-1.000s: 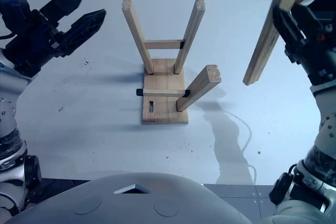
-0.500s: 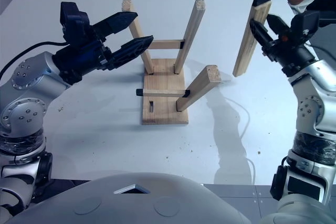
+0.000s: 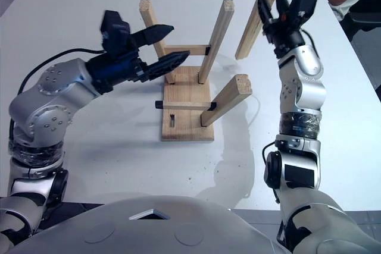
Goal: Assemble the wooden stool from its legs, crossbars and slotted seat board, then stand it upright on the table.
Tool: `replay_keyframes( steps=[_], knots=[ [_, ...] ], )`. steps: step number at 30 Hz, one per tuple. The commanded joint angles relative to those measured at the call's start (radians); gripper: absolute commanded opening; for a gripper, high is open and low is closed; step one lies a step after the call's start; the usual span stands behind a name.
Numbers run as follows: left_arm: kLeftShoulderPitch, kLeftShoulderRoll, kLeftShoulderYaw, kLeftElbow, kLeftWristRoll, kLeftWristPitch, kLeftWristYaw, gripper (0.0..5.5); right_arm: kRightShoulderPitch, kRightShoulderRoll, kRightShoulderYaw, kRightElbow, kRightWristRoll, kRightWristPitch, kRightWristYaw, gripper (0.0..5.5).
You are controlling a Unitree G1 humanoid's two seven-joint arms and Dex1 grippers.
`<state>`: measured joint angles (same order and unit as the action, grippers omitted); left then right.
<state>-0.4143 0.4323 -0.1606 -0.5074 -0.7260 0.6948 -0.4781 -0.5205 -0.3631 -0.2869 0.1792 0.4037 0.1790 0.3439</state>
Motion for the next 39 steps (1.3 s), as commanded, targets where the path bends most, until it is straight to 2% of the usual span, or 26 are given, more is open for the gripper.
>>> replay_keyframes(
  steps=[1,8,12,15,19,26,32,39],
  knots=[
    [-0.071,-0.074,-0.048,0.037,0.034,0.012,0.016,3.66,-0.06,-0.005,-0.055,-0.2,0.103,0.085,-0.058,2.06],
    [-0.192,-0.222,-0.077,0.147,0.056,-0.005,0.013,3.66,-0.249,0.028,-0.026,-0.463,0.265,0.224,-0.17,2.06],
    [-0.212,-0.257,-0.066,0.203,0.078,-0.017,0.011,3.66,-0.287,0.057,-0.017,-0.568,0.405,0.316,-0.227,2.06],
    [-0.221,-0.273,-0.023,0.246,0.082,-0.021,0.031,3.66,-0.223,0.063,-0.013,-0.659,0.589,0.429,-0.267,2.06],
    [-0.235,-0.302,0.072,0.28,0.055,-0.022,0.069,3.66,-0.098,0.0,-0.021,-0.752,0.756,0.528,-0.261,2.06],
    [-0.264,-0.369,0.273,0.22,-0.183,-0.012,0.093,3.66,0.035,-0.069,-0.037,-0.779,0.852,0.55,-0.269,2.06],
    [-0.26,-0.366,0.319,0.185,-0.321,-0.018,0.052,3.66,0.062,-0.064,-0.015,-0.763,0.973,0.545,-0.276,2.06],
    [-0.248,-0.399,0.327,0.269,-0.379,-0.037,0.027,3.66,0.08,-0.075,0.022,-0.782,1.204,0.539,-0.242,2.06]
  ],
)
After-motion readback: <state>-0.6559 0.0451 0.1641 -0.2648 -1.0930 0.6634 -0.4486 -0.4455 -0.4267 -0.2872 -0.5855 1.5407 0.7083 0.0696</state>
